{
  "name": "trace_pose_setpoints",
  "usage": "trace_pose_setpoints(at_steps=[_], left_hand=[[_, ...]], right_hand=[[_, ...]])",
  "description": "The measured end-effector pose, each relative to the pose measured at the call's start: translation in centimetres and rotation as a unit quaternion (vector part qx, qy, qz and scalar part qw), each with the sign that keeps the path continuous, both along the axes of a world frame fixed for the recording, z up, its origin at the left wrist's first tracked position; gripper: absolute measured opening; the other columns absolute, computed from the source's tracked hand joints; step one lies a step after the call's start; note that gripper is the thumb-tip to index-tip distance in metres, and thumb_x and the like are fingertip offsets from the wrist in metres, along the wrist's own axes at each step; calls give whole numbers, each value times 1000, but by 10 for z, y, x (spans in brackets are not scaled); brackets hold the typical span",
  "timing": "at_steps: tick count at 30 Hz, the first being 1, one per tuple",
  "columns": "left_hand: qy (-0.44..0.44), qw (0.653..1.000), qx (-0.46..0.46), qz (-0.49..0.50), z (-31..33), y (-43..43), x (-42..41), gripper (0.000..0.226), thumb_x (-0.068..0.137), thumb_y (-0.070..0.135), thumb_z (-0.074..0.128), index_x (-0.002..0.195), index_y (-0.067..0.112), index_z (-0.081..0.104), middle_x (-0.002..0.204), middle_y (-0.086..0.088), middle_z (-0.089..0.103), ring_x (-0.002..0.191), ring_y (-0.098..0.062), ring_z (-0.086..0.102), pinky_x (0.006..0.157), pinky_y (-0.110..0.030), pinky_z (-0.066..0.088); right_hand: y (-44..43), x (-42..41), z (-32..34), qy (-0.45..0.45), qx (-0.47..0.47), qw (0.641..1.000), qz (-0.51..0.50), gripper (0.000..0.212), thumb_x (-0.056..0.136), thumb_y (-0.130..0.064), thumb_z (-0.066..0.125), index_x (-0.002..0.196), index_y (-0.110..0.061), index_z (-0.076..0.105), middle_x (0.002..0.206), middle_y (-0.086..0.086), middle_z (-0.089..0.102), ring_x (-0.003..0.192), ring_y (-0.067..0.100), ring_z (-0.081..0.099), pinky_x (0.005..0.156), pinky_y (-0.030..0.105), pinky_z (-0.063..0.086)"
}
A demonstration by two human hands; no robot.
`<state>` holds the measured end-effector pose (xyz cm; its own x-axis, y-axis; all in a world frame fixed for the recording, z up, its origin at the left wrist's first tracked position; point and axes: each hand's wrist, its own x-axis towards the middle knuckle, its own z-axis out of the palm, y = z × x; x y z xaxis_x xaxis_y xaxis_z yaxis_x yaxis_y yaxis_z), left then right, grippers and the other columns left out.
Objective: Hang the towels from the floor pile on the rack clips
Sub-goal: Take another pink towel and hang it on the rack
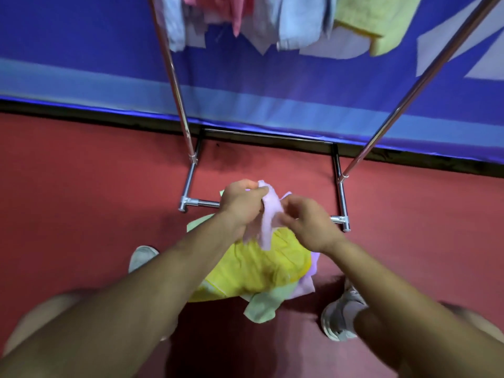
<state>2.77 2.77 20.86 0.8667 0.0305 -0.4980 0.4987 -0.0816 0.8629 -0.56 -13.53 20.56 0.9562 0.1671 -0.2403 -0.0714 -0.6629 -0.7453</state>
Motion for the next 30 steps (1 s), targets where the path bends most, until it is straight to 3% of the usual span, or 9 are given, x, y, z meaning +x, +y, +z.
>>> trace_pose_setpoints(at_steps=[4, 7, 9, 13, 18, 20, 25, 27, 30], left_hand=[[-57, 993, -72, -67, 29, 10, -13, 12, 86, 8, 65, 90, 18, 69, 79, -2, 70, 63, -4, 68, 62, -16, 53], [-130, 973, 58, -184, 14, 11, -15, 45, 64, 27, 62, 109, 26, 65, 100, 6, 73, 94, -7, 70, 86, -28, 56], [-153, 946, 161, -238, 6, 8, -17, 55, 64, 29, 65, 118, 31, 55, 106, 11, 71, 97, -10, 70, 86, -36, 56], [-160, 931, 245, -218, -11, 11, -7, 18, 76, 36, 71, 82, 25, 59, 69, 8, 64, 69, -20, 61, 68, -42, 53], [-208, 891, 326, -237, -16, 26, 10, 21, 87, 41, 64, 86, 19, 67, 72, 2, 68, 77, -24, 64, 69, -43, 53], [-203, 916, 271, -214, -14, 27, 14, 23, 86, 42, 60, 88, 21, 68, 71, -1, 67, 77, -27, 63, 71, -45, 52], [-154, 977, 63, -133, 5, 13, 14, 13, 95, 20, 67, 82, 20, 70, 72, -6, 70, 66, -13, 54, 65, -31, 44], [-139, 983, 22, -118, 9, 7, 13, 10, 96, 18, 66, 89, 18, 73, 84, -7, 76, 73, -14, 62, 69, -29, 48], [-138, 985, -1, -106, 10, 4, 13, 13, 90, 26, 66, 98, 19, 74, 94, -2, 78, 90, -19, 73, 83, -35, 54]], right_hand=[[-3, 1, 27, -73, 94, 992, -36, 4, 89, -19, 58, 85, -21, 58, 76, -3, 66, 72, 21, 59, 76, 45, 52], [-1, 5, 29, -103, 113, 987, -51, 5, 95, -19, 60, 90, -20, 59, 81, 4, 68, 77, 28, 62, 77, 50, 53], [0, 9, 25, -113, 117, 985, -58, 8, 96, -26, 58, 91, -20, 59, 84, 5, 69, 80, 31, 63, 76, 52, 53], [-7, 26, 22, -132, 96, 982, -97, 9, 97, -24, 60, 89, -20, 60, 76, 2, 65, 72, 25, 59, 69, 46, 52], [-22, 47, 19, -155, 55, 974, -156, 9, 97, -22, 61, 90, -17, 63, 73, 4, 63, 69, 24, 55, 66, 40, 47], [-29, 48, 16, -149, 8, 977, -153, 2, 95, -16, 62, 96, -17, 64, 77, -2, 63, 71, 15, 54, 69, 37, 46], [-20, 35, 15, -104, -20, 994, -11, 58, 75, -43, 61, 130, -26, 55, 119, -4, 60, 112, 22, 55, 96, 37, 45], [-8, 29, 11, -81, -3, 996, 26, 52, 78, -47, 68, 125, -29, 58, 115, -9, 66, 108, 14, 59, 93, 34, 46], [-1, 29, 5, -99, -4, 995, -3, 17, 88, -33, 68, 103, -28, 63, 84, -13, 71, 79, 7, 64, 78, 36, 50]])
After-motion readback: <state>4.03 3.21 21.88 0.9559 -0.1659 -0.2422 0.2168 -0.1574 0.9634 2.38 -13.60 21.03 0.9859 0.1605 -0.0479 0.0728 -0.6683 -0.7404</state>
